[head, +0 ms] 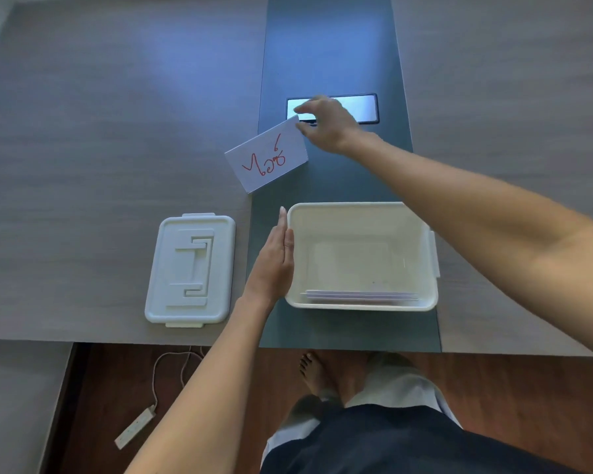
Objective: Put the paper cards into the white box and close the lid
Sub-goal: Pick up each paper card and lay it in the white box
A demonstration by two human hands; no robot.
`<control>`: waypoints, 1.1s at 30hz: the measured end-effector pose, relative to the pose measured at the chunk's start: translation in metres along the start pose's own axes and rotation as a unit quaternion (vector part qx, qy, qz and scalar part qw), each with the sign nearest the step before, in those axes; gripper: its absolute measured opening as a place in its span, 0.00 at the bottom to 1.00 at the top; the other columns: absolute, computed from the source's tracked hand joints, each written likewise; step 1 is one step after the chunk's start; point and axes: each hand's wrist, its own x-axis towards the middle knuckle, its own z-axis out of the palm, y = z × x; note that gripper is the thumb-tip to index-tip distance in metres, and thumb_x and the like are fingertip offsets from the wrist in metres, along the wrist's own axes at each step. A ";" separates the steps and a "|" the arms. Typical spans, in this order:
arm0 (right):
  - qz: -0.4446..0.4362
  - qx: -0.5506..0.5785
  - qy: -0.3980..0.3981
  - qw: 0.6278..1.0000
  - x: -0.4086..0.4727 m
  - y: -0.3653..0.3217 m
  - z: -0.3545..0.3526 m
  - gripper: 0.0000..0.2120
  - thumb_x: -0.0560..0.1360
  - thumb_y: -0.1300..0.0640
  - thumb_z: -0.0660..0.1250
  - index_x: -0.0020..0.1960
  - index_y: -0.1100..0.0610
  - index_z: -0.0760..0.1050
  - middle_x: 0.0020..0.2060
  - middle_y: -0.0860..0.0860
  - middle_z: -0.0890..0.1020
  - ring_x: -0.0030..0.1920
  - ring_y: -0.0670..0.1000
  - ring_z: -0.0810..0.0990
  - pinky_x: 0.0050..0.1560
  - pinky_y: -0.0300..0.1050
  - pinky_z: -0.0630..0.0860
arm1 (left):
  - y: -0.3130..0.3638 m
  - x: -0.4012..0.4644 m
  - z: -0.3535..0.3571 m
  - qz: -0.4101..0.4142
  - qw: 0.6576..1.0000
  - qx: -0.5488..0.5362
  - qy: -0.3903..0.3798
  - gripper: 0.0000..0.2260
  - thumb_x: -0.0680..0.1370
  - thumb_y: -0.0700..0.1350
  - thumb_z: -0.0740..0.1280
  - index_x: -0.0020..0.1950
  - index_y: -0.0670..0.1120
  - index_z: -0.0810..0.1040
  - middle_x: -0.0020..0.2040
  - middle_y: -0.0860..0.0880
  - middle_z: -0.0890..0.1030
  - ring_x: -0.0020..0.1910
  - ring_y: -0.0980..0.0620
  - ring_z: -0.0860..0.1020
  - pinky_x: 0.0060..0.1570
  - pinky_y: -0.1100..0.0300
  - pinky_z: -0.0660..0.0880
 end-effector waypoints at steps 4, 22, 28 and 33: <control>-0.077 -0.140 -0.068 0.985 0.038 -0.014 0.014 0.25 0.80 0.53 0.63 0.76 0.53 0.65 0.76 0.54 0.64 0.73 0.58 0.67 0.72 0.54 0.62 | 0.000 0.002 -0.001 -0.005 1.000 -0.003 -0.001 0.24 0.85 0.54 0.47 0.81 0.52 0.50 0.77 0.59 0.61 0.73 0.63 0.59 0.59 0.80 0.54; -0.037 -0.188 -0.134 0.972 0.031 -0.001 0.013 0.11 0.79 0.63 0.59 0.53 0.54 0.78 0.49 0.55 0.75 0.45 0.59 0.74 0.41 0.48 0.68 | -0.001 0.001 -0.001 -0.013 1.000 -0.018 -0.008 0.24 0.85 0.54 0.47 0.81 0.53 0.50 0.73 0.66 0.58 0.71 0.71 0.56 0.66 0.70 0.55; -0.042 -0.073 -0.093 0.992 -0.019 0.028 -0.039 0.09 0.81 0.56 0.62 0.54 0.57 0.80 0.51 0.54 0.83 0.50 0.59 0.78 0.52 0.50 0.74 | -0.001 -0.001 0.000 -0.008 1.000 -0.018 -0.001 0.24 0.85 0.54 0.48 0.81 0.52 0.51 0.77 0.62 0.58 0.73 0.67 0.57 0.66 0.72 0.53; -0.053 -0.016 -0.055 0.997 -0.093 0.034 -0.090 0.13 0.83 0.55 0.59 0.61 0.54 0.80 0.50 0.52 0.83 0.48 0.54 0.78 0.47 0.46 0.73 | -0.001 -0.003 -0.001 -0.001 1.000 -0.030 -0.001 0.24 0.85 0.55 0.48 0.81 0.52 0.51 0.74 0.64 0.59 0.68 0.71 0.56 0.67 0.71 0.53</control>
